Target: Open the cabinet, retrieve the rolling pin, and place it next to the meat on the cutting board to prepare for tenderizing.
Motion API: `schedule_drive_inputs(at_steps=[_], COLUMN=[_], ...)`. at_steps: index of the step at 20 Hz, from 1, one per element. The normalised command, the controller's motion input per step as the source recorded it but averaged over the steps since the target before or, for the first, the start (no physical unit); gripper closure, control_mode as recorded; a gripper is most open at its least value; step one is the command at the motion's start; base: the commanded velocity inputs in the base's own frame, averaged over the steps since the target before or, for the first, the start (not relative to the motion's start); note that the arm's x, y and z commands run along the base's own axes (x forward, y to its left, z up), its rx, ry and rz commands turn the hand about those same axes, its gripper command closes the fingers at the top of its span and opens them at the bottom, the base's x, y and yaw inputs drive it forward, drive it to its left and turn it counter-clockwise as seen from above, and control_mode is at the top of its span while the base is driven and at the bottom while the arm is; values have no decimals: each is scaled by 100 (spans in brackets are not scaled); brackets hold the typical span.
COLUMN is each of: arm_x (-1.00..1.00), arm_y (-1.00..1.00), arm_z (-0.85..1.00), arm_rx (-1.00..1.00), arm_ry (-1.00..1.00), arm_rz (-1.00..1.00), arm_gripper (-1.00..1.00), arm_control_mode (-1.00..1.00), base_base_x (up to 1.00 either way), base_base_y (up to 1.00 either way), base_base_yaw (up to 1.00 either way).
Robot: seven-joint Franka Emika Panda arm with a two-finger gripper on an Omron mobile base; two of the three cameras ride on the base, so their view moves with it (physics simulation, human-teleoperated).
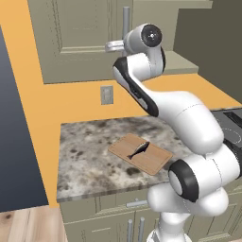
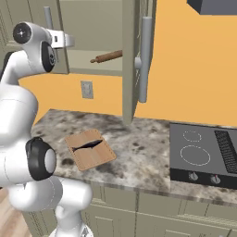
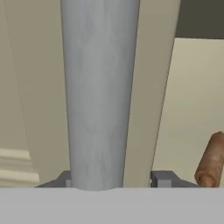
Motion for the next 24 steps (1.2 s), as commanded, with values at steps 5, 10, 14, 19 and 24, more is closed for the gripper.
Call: schedule_drive_inputs(at_steps=[5,10,14,19,24], arm_x=[4,10,0,-36,-61], arm_y=[0,2,18,51,62], arm_z=[-6,-9,-14,-24,-34], arm_rx=[0,0,0,0,0], arm_ry=[2,1,0,0,0], arm_rz=[1,1,4,5,7], arm_gripper=[100,100,100,100,100], arm_control_mode=[-100,-100,-100,-100,-100], base_base_x=[0,0,0,0,0], base_base_y=[0,0,0,0,0], base_base_yaw=[0,0,0,0,0])
